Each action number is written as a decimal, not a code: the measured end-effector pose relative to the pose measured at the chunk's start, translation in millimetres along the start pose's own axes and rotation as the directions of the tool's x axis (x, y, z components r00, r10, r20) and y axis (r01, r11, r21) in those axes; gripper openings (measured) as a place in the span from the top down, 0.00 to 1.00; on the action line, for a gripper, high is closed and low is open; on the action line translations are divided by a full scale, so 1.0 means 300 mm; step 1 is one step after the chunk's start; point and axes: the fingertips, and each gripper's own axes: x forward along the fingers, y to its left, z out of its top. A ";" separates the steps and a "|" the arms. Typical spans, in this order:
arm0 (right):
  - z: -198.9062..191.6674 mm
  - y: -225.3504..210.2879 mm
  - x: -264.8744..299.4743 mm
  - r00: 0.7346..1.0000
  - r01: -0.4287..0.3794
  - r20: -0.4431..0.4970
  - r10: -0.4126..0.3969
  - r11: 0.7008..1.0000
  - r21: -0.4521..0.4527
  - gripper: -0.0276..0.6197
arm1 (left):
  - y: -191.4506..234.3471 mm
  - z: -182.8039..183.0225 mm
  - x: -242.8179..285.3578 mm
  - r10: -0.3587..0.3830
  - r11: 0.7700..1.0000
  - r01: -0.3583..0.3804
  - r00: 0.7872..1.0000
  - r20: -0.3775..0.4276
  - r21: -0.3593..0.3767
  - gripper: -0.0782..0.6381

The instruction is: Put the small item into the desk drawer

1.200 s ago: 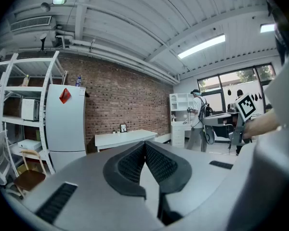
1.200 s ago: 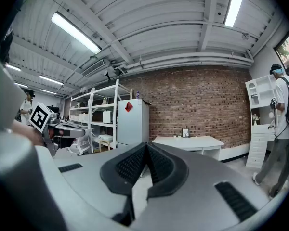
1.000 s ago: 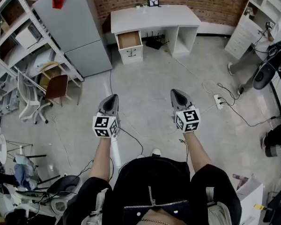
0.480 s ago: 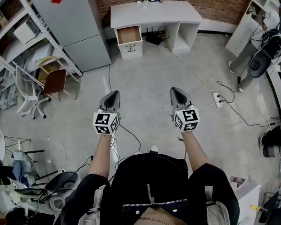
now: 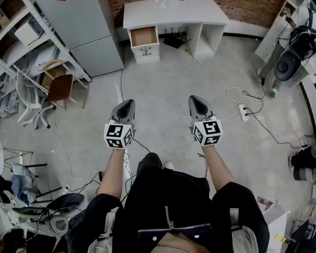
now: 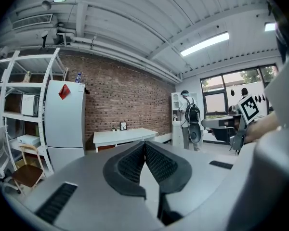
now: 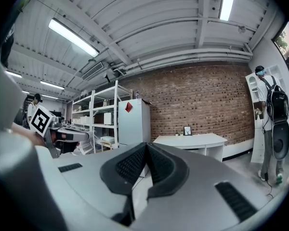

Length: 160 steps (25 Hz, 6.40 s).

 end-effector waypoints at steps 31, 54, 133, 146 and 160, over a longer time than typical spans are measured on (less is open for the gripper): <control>0.065 -0.350 0.809 0.999 0.002 -0.039 -0.001 1.000 0.027 0.95 | 0.410 0.101 0.840 -0.082 0.997 0.082 0.996 -0.026 0.001 0.86; 0.086 -0.554 1.381 0.999 -0.015 -0.033 0.016 0.999 0.042 0.95 | 0.717 0.107 1.349 -0.097 0.995 0.097 0.994 -0.047 -0.016 0.86; 0.289 -1.431 3.340 0.997 -0.059 -0.044 0.059 0.998 0.001 0.73 | 1.691 0.407 3.166 -0.071 0.994 0.068 0.997 -0.034 -0.086 0.86; 0.191 -1.500 3.435 0.994 -0.015 -0.104 0.018 0.999 0.030 0.65 | 1.713 0.341 3.198 -0.064 0.991 0.055 0.995 -0.073 -0.122 0.86; -0.005 -1.572 3.664 0.968 -0.046 -0.244 0.064 0.996 0.078 0.62 | 1.761 0.249 3.253 -0.014 0.987 -0.009 0.989 -0.145 -0.160 0.86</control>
